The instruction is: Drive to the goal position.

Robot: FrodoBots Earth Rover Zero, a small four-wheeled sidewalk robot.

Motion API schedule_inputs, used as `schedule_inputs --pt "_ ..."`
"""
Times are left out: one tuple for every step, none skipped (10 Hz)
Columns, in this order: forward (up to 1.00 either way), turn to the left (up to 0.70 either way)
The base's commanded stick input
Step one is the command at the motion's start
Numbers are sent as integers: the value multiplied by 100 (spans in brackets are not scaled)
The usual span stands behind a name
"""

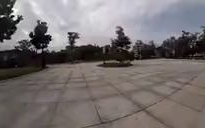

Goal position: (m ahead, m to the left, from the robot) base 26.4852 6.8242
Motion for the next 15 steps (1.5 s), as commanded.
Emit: schedule_inputs --pt "85 30" --pt "85 9" --pt "85 0" --pt "85 0" --pt "85 0" --pt "85 0" --pt "85 0" --pt "85 0" --pt "85 0" --pt "85 0" --pt "85 0" --pt "85 0" --pt "85 19" --pt "85 34" --pt "85 34"
